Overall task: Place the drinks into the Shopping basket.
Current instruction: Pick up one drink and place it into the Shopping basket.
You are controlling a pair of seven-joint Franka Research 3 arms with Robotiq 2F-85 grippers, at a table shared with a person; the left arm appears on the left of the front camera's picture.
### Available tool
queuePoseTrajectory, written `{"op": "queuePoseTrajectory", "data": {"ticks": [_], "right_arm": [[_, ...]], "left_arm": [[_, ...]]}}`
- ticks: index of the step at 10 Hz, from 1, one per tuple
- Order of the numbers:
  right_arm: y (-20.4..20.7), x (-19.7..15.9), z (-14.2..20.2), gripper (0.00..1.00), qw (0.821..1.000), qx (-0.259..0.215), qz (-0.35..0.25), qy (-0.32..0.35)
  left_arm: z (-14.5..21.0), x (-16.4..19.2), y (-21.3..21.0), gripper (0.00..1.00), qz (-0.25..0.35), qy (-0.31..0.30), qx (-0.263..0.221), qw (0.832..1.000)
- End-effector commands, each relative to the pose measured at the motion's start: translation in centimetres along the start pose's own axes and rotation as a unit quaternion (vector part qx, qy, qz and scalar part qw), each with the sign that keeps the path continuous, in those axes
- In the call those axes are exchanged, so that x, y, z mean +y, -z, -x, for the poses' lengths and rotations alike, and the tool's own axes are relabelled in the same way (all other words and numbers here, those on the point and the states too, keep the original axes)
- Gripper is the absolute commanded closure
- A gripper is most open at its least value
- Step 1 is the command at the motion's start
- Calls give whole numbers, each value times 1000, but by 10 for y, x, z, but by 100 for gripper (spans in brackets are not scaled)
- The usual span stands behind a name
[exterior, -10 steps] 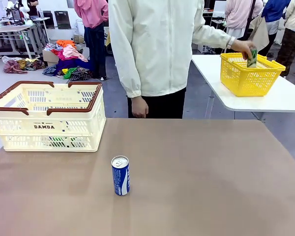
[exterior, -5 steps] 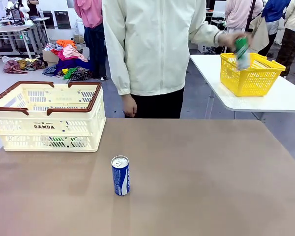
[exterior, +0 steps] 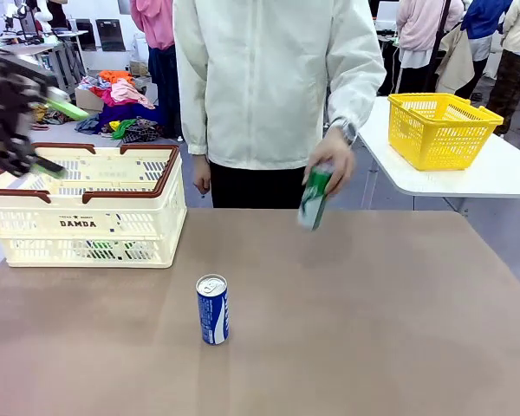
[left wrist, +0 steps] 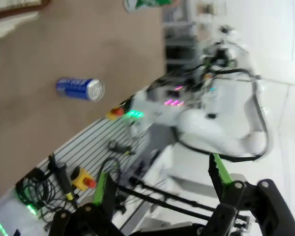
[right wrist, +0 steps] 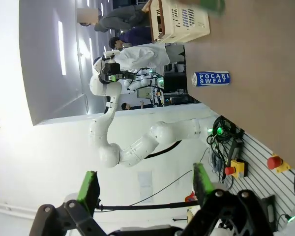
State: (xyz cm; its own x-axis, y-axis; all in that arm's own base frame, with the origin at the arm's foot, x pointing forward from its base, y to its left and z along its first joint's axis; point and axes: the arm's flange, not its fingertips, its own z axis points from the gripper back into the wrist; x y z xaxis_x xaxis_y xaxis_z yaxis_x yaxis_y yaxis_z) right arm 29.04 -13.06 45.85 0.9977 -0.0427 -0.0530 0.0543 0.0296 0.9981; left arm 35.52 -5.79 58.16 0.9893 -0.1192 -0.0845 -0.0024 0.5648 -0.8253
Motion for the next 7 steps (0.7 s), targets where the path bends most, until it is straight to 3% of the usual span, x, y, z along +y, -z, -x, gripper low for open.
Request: {"op": "queuePoseTrajectory", "data": {"ticks": [1,2,3,4,5,7], "right_arm": [[-2,7,1,0,1000,1,-5,8],[-2,7,1,0,1000,1,-5,8],[-2,7,1,0,1000,1,-5,8],[-2,7,1,0,1000,1,-5,8],[-2,7,1,0,1000,1,-5,8],[-2,7,1,0,1000,1,-5,8]], "left_arm": [[-27,-8,54,0,-109,22,57,992],[-31,-9,77,0,-151,22,52,987],[-37,4,56,0,-103,23,66,992],[-45,40,9,0,-68,-13,38,997],[-29,80,-37,0,-5,-29,35,999],[45,158,-116,0,50,-75,-65,994]]}}
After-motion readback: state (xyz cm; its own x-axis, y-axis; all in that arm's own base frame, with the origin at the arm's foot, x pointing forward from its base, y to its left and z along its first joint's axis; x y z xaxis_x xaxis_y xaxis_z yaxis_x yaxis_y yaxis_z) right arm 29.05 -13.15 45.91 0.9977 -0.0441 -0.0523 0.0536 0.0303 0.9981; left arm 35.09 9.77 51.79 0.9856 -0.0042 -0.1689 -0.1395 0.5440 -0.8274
